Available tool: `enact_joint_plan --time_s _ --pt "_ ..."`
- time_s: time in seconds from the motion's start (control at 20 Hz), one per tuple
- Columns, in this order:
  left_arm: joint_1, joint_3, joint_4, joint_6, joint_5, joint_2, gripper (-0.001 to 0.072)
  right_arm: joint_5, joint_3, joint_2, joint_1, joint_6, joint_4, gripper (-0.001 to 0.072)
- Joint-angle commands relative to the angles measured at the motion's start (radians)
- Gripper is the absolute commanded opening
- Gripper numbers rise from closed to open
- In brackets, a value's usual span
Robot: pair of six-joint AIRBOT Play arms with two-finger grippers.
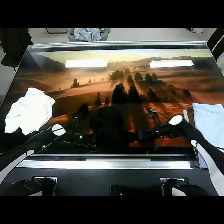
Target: Fold the shirts.
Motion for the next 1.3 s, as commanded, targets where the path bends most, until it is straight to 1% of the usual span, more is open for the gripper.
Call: enact_joint_plan --time_s 0.0,0.05,0.1,0.15,0.2,0.3,0.45,0.6,0.75,0.85,0.95,1.05,1.15,1.25 --pt "0.0 0.0 -0.001 0.0 0.002 0.027 0.0027 -0.187 -0.02 -0.028 0.114 0.048 0.032 0.0668" --pt "0.0 0.0 -0.001 0.0 0.002 0.037 0.0027 -0.207 -0.02 -0.037 0.133 0.074 0.031 0.0501" --pt "0.0 0.0 -0.001 0.0 0.003 0.051 0.0027 -0.208 -0.019 -0.041 0.137 0.092 0.028 0.0132" --pt "0.0 0.003 0.003 0.001 0.003 0.064 0.0027 -0.204 -0.018 -0.039 0.135 0.106 0.029 0.0032" --pt "0.0 0.012 0.022 0.002 0.002 0.079 0.0026 -0.196 -0.006 -0.029 0.135 0.075 0.017 0.0031" --pt "0.0 0.064 0.076 0.05 0.0 0.118 0.0025 -0.154 0.053 0.014 0.135 0.005 -0.035 0.0031" --pt "0.024 0.256 0.166 0.092 -0.043 0.206 0.0024 -0.084 0.254 0.151 0.135 -0.031 -0.197 0.003" --pt "0.097 0.579 0.186 0.09 -0.077 0.292 0.0024 -0.084 0.572 0.338 0.135 -0.016 -0.396 0.003" --pt "0.177 1.011 0.186 0.092 -0.043 0.346 0.0026 -0.172 0.902 0.509 0.135 0.016 -0.523 0.0031" --pt "0.212 1.251 0.186 0.094 -0.004 0.354 0.0025 -0.249 1.026 0.599 0.135 0.053 -0.52 0.0031" --pt "0.192 1.392 0.166 0.094 0.005 0.351 0.0026 -0.304 1.062 0.656 0.135 0.122 -0.462 0.0031" --pt "0.151 1.417 0.136 0.093 0.032 0.356 0.0026 -0.291 1.063 0.674 0.135 0.149 -0.412 0.0031" --pt "0.131 1.416 0.137 0.094 0.04 0.352 0.0026 -0.246 1.063 0.668 0.135 0.173 -0.409 0.0031" --pt "0.131 1.416 0.17 0.094 0.04 0.339 0.0025 -0.207 1.063 0.656 0.135 0.173 -0.418 0.0031"
